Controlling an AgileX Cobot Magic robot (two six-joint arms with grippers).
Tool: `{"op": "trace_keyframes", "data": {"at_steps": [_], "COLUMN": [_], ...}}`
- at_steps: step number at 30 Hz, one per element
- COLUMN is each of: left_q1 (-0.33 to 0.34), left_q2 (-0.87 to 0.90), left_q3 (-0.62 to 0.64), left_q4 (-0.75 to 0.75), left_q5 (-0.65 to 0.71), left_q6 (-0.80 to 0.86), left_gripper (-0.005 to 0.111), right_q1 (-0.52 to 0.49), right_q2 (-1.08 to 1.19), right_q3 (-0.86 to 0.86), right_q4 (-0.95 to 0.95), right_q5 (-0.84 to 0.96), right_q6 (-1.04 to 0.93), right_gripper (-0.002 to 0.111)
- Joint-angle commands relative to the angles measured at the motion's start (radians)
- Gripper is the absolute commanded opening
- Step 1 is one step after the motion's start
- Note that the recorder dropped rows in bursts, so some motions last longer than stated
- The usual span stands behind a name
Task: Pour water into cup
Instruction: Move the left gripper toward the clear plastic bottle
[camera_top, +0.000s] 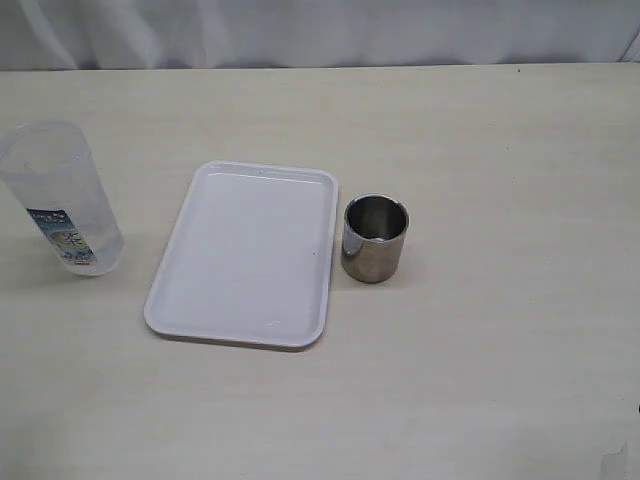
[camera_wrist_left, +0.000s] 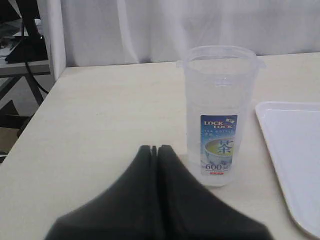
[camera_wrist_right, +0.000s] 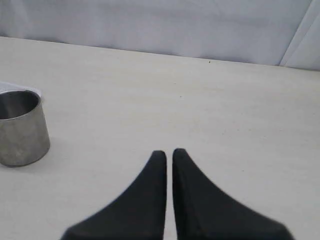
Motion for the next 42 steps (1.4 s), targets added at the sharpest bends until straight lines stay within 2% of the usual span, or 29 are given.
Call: {"op": "trace_keyframes", "data": {"at_steps": [1,4,7,13,18,20,25,29,31,33,37,38,40,42], "left_q1": [0.000,0.000,0.000,0.000,0.000,0.000,0.000,0.000,0.000,0.000,0.000,0.000,0.000,0.000], "left_q2": [-0.002,-0.002,-0.002,-0.002,-0.002,-0.002,-0.002,-0.002,-0.002,-0.002,-0.002,-0.002,-0.002,0.037], "left_q3": [0.002,0.002,0.002,0.002,0.002,0.002,0.002,0.002,0.002,0.002,0.002,0.002,0.002,0.002], "left_q4": [0.028,0.047,0.161,0.167,0.167,0.167,0.167,0.167,0.167,0.167,0.119,0.107,0.110,0.115], "left_q5": [-0.016,-0.016,-0.055,-0.392,-0.608,-0.687,-0.802,-0.825,-0.834,-0.854,-0.914,-0.914,-0.925,-0.936], "left_q6": [-0.001,0.008,0.018,0.018,0.014,-0.031,-0.297,-0.330,-0.323,-0.323,-0.323,-0.323,-0.323,-0.321], "left_gripper": [0.000,0.000,0.000,0.000,0.000,0.000,0.000,0.002,0.010,0.026,0.077,0.086,0.095,0.096], "right_q1": [0.002,0.002,0.002,0.002,0.002,0.002,0.002,0.002,0.002,0.002,0.002,0.002,0.002,0.002], "right_q2": [-0.005,-0.005,-0.005,-0.005,-0.005,-0.005,-0.005,-0.005,-0.005,-0.005,-0.005,-0.005,-0.005,-0.005], "right_q3": [0.003,0.003,0.003,0.003,0.003,0.003,0.003,0.003,0.003,0.003,0.003,0.003,0.003,0.003], "right_q4": [0.006,-0.009,-0.016,0.003,0.003,0.003,0.003,0.003,0.003,0.003,0.003,0.003,0.003,0.003], "right_q5": [-0.003,-0.005,-0.032,-0.240,-0.416,-0.491,-0.561,-0.581,-0.586,-0.588,-0.588,-0.588,-0.588,-0.588], "right_q6": [-0.004,-0.004,-0.004,-0.004,-0.004,-0.004,0.014,0.140,0.200,0.211,0.211,0.211,0.211,0.211], "right_gripper": [0.004,0.004,0.004,0.004,0.004,0.004,0.004,0.004,0.004,0.004,0.004,0.004,0.004,0.004]}}
